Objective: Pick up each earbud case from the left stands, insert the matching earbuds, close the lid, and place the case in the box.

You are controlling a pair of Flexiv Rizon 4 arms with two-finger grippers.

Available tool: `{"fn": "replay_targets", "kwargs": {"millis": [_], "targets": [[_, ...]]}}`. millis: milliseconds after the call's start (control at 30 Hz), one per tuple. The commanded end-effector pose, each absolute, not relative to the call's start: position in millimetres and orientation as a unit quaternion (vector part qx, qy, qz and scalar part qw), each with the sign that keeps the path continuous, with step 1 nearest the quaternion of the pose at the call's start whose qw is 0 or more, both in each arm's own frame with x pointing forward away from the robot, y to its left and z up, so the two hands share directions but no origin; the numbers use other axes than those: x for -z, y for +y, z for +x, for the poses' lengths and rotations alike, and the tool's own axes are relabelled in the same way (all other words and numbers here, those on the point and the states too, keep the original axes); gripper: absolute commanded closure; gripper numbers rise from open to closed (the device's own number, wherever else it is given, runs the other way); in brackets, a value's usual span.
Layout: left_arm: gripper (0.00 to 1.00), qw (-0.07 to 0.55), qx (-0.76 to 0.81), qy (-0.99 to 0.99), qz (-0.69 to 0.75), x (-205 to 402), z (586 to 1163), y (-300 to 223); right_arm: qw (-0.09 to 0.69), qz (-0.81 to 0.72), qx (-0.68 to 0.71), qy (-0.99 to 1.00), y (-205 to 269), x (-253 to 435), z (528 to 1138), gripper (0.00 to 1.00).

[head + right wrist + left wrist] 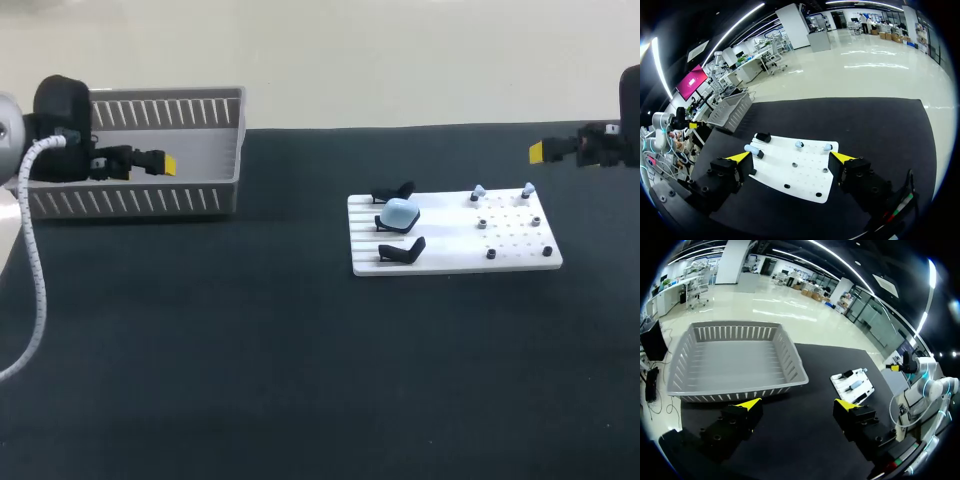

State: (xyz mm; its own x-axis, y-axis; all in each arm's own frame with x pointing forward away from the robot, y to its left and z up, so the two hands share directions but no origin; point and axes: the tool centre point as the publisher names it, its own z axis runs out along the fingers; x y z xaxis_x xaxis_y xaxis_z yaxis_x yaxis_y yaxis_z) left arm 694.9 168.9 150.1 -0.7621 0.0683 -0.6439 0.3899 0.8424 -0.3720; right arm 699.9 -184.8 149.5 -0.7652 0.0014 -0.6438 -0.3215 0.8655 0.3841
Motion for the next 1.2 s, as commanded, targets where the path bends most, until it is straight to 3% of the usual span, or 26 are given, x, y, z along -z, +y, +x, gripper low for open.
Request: {"fn": "replay_targets", "kwargs": {"millis": [33,700,1200], "targets": [[0.0,0.326,0.266,0.89,0.174,-153,705,157,0.331,-0.088,-0.243,0.908,-185,-150,700,0.0],[0.0,0.362,0.305,0.753,0.457,-160,712,94,0.331,-0.088,-0.243,0.908,-185,-150,700,0.0],[0.0,0.352,0.315,0.692,0.546,-152,716,60,0.331,-0.088,-0.243,0.908,-185,-150,700,0.0]]}}
